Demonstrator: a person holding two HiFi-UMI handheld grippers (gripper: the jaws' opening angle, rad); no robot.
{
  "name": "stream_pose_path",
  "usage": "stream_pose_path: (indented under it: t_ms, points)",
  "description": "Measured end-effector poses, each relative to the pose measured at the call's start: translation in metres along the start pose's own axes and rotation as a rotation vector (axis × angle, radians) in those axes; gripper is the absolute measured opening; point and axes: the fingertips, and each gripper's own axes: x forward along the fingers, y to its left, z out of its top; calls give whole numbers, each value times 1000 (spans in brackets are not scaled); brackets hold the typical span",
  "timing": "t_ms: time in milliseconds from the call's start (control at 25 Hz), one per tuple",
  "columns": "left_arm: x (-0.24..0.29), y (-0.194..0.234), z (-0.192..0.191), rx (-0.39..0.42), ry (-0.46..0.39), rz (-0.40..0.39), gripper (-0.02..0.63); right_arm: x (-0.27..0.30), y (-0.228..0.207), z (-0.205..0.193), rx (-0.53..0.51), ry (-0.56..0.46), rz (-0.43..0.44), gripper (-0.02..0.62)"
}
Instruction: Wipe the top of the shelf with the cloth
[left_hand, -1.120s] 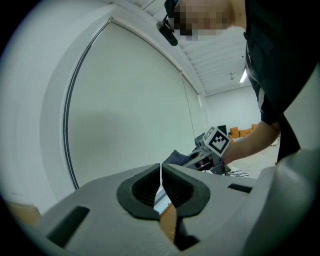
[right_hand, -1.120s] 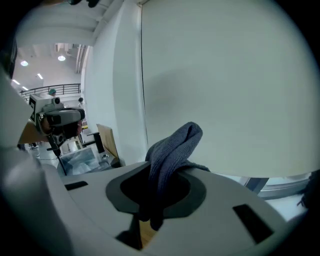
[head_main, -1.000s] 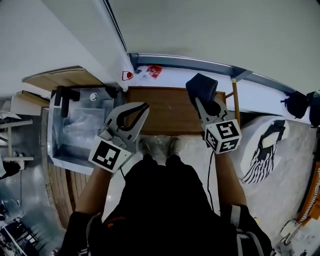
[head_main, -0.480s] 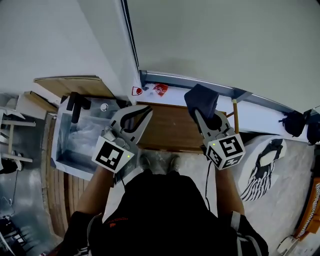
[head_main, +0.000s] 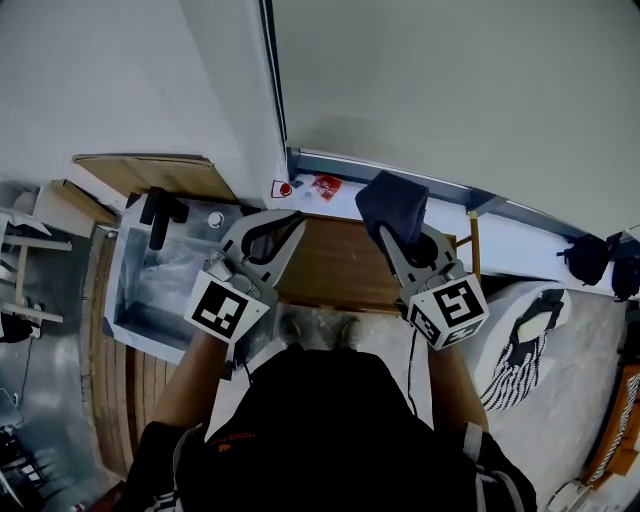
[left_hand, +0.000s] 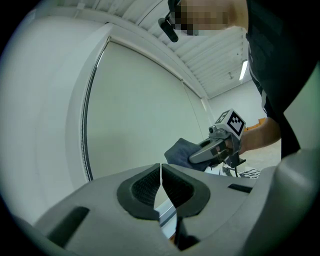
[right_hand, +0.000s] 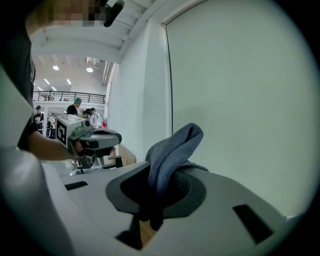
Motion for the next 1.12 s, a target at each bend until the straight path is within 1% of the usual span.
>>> stream_pose_path:
  t_ms: [360, 600, 880, 1120]
  points:
    - [-3, 16, -9, -16, 5, 19, 28, 20, 5, 6, -34, 10, 23, 55]
    - [-1, 22, -14, -25, 5, 27, 28, 28, 3, 1, -25, 24, 31, 55]
    - [0, 26, -12, -29, 1, 45, 28, 34, 4, 1, -23, 23, 40, 55]
    - [2, 24, -16, -52, 7, 50, 28, 37, 2, -4, -16, 34, 46, 55]
